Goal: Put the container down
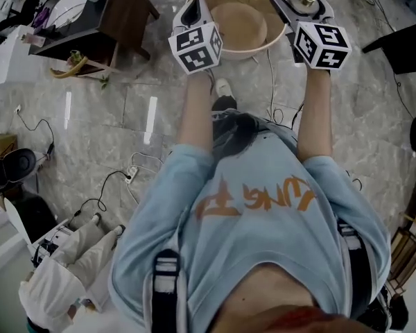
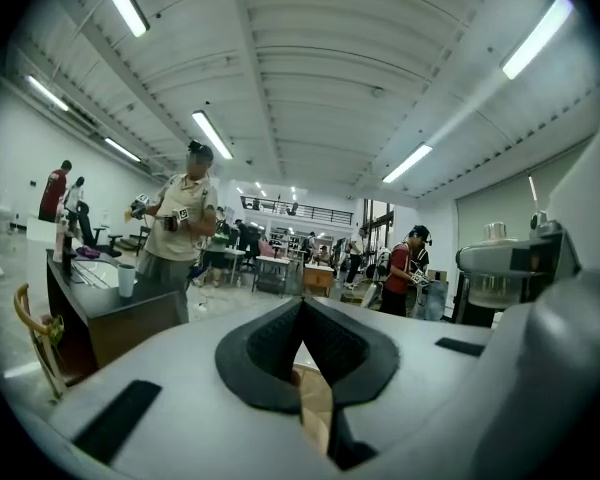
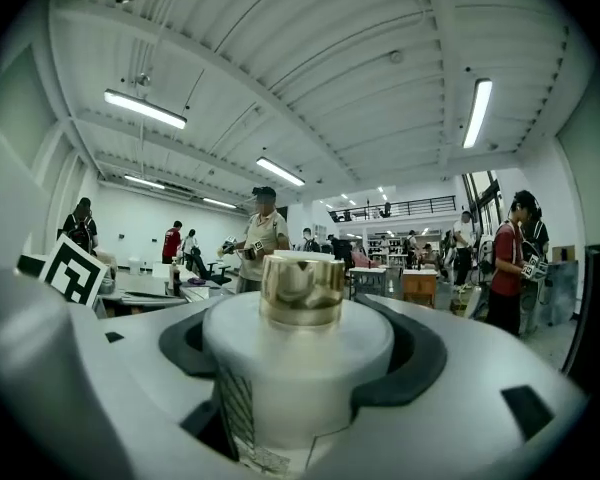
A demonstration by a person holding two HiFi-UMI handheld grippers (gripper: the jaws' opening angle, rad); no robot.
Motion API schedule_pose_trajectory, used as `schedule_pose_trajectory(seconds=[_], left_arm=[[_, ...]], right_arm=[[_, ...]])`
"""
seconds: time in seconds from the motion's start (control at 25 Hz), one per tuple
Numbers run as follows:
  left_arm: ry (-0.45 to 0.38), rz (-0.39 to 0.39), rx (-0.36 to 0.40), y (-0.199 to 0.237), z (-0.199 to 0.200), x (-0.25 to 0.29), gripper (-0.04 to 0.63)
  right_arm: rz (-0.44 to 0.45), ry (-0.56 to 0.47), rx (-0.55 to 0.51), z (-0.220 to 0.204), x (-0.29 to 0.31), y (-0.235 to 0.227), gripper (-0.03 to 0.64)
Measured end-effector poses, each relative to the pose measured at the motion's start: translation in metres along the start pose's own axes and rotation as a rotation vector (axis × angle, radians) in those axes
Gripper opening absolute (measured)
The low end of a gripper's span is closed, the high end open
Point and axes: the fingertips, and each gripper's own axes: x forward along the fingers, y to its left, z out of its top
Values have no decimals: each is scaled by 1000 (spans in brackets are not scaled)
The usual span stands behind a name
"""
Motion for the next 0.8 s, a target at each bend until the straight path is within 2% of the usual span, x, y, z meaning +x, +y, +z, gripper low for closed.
schedule_pose_trajectory(seconds=[0.12, 0.32, 0.48, 0.64, 0.8], left_arm=[[25, 11, 6, 23, -6, 38, 25], [77, 70, -38, 73, -19, 98, 25], [124, 69, -39, 98, -39, 158, 25], [197, 38, -30, 104, -68, 205, 25], [251, -5, -52, 90, -88, 242, 25]], right_arm=[[15, 35, 36, -17, 48, -6, 368], [58, 111, 64, -49, 130, -6, 368], [88, 140, 63, -74, 189, -12, 368], [48, 177, 86, -101, 223, -33, 368], [-7, 242, 102, -127, 231, -63, 368]])
